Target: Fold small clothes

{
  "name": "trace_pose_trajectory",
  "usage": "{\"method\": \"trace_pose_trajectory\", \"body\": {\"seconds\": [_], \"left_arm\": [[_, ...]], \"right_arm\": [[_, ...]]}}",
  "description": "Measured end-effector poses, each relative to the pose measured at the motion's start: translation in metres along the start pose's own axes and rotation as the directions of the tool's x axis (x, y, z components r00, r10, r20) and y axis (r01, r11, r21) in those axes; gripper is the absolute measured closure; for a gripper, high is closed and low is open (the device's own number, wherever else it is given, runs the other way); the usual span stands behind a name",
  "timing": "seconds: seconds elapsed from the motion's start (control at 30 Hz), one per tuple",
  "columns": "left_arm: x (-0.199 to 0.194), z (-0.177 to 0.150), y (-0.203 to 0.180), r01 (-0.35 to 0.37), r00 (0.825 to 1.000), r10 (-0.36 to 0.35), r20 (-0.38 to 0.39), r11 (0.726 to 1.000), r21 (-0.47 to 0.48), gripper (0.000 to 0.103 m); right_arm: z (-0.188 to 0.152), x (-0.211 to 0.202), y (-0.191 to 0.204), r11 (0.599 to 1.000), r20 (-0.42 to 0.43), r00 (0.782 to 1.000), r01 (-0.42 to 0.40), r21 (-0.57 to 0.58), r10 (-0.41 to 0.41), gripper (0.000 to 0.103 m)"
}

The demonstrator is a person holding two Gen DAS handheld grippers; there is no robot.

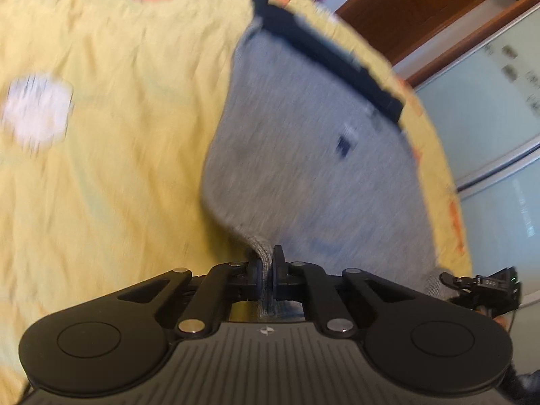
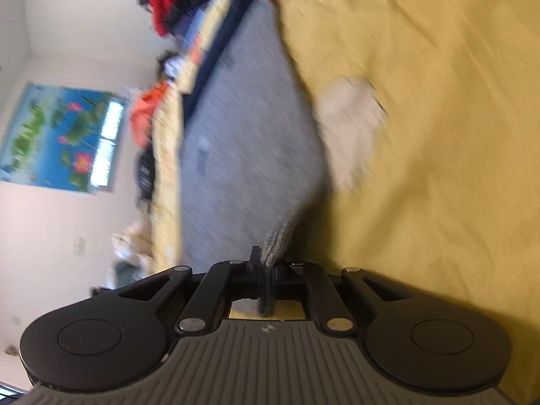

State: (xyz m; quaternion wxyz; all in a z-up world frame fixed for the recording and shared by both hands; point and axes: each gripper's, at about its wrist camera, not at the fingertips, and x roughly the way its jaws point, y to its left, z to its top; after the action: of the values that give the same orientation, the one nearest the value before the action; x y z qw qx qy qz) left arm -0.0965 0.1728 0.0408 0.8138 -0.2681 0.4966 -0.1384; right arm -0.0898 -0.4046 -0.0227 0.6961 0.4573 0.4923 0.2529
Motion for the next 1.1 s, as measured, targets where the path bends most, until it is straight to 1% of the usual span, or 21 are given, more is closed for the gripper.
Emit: {"method": "trace_pose_trajectory", "body": {"seconds": [0.1, 0.17, 0.3, 0.37, 0.4, 0.47, 0.6, 0.67, 0.7, 0.73, 0.77, 0.8, 0.83, 0.87, 0.9, 0.93, 0.97, 1.0, 1.03, 1.07, 1.1], "left_arm": [[-0.008, 0.043, -0.011, 0.064, 0.995, -0.064, 0.072, 0.998, 0.005, 0.098], [-0.005, 0.079, -0.019, 0.086, 0.989, -0.087, 0.120, 0.996, 0.011, 0.098], [0.016, 0.165, -0.034, 0.103, 0.970, -0.105, 0.217, 0.994, 0.023, 0.098], [0.037, 0.213, -0.038, 0.114, 0.961, -0.112, 0.251, 0.993, 0.007, 0.098], [0.048, 0.235, -0.041, 0.103, 0.959, -0.100, 0.266, 0.995, 0.003, 0.098], [0.075, 0.278, -0.047, 0.077, 0.957, -0.075, 0.280, 0.997, 0.004, 0.098], [0.127, 0.345, -0.062, 0.002, 0.945, -0.020, 0.326, 0.999, 0.054, 0.098], [0.157, 0.370, -0.061, -0.046, 0.953, 0.025, 0.303, 0.997, 0.062, 0.098], [0.173, 0.382, -0.055, -0.048, 0.964, 0.036, 0.264, 0.998, 0.040, 0.098], [0.186, 0.392, -0.050, -0.040, 0.970, 0.032, 0.239, 0.999, 0.026, 0.098], [0.194, 0.398, -0.042, -0.045, 0.968, 0.045, 0.245, 0.999, -0.006, 0.095], [0.196, 0.404, -0.035, -0.037, 0.964, 0.048, 0.260, 0.998, -0.046, 0.093], [0.197, 0.409, -0.026, -0.002, 0.961, 0.028, 0.276, 0.996, -0.093, 0.091], [0.195, 0.412, -0.019, 0.035, 0.949, 0.009, 0.315, 0.990, -0.134, 0.083], [0.191, 0.411, -0.016, 0.041, 0.930, 0.022, 0.366, 0.986, -0.162, 0.076], [0.184, 0.410, -0.016, 0.002, 0.909, 0.081, 0.409, 0.980, -0.197, 0.053], [0.178, 0.407, -0.017, -0.044, 0.892, 0.134, 0.433, 0.976, -0.212, 0.027], [0.173, 0.401, -0.020, -0.080, 0.875, 0.168, 0.453, 0.975, -0.206, 0.022], [0.166, 0.392, -0.024, -0.117, 0.860, 0.192, 0.473, 0.976, -0.185, 0.021], [0.161, 0.382, -0.027, -0.141, 0.854, 0.203, 0.479, 0.976, -0.163, 0.021], [0.156, 0.370, -0.031, -0.173, 0.856, 0.219, 0.469, 0.975, -0.139, 0.021]], "right_arm": [[0.028, 0.000, 0.020, 0.996, 0.077, 0.994, -0.082, -0.030, 0.084, 0.093], [0.058, 0.009, 0.036, 0.987, 0.127, 0.980, -0.147, -0.057, 0.153, 0.093], [0.132, 0.033, 0.073, 0.960, 0.210, 0.939, -0.252, -0.120, 0.272, 0.093], [0.177, 0.048, 0.082, 0.952, 0.256, 0.917, -0.284, -0.115, 0.305, 0.093], [0.201, 0.057, 0.084, 0.949, 0.279, 0.908, -0.296, -0.104, 0.314, 0.093], [0.248, 0.078, 0.082, 0.949, 0.316, 0.895, -0.310, -0.062, 0.313, 0.093], [0.327, 0.127, 0.064, 0.965, 0.352, 0.905, -0.261, 0.019, 0.238, 0.093], [0.357, 0.149, 0.053, 0.970, 0.354, 0.914, -0.236, 0.058, 0.201, 0.093], [0.369, 0.158, 0.047, 0.970, 0.353, 0.917, -0.227, 0.085, 0.184, 0.092], [0.381, 0.167, 0.039, 0.967, 0.350, 0.921, -0.222, 0.122, 0.168, 0.083], [0.391, 0.174, 0.031, 0.962, 0.356, 0.924, -0.210, 0.174, 0.138, 0.069], [0.397, 0.180, 0.024, 0.955, 0.373, 0.918, -0.220, 0.198, 0.134, 0.059], [0.402, 0.183, 0.021, 0.949, 0.401, 0.902, -0.251, 0.190, 0.158, 0.041], [0.407, 0.183, 0.022, 0.948, 0.430, 0.886, -0.269, 0.171, 0.174, 0.033], [0.410, 0.182, 0.025, 0.954, 0.443, 0.881, -0.259, 0.154, 0.168, 0.033], [0.413, 0.181, 0.029, 0.961, 0.439, 0.884, -0.243, 0.133, 0.163, 0.033], [0.413, 0.180, 0.034, 0.967, 0.430, 0.887, -0.232, 0.106, 0.166, 0.033], [0.411, 0.178, 0.040, 0.974, 0.417, 0.894, -0.213, 0.077, 0.162, 0.033], [0.407, 0.175, 0.046, 0.984, 0.402, 0.905, -0.174, 0.042, 0.143, 0.033], [0.400, 0.172, 0.053, 0.992, 0.390, 0.914, -0.123, -0.002, 0.114, 0.033], [0.391, 0.168, 0.061, 0.996, 0.379, 0.921, -0.074, -0.054, 0.089, 0.033]]}}
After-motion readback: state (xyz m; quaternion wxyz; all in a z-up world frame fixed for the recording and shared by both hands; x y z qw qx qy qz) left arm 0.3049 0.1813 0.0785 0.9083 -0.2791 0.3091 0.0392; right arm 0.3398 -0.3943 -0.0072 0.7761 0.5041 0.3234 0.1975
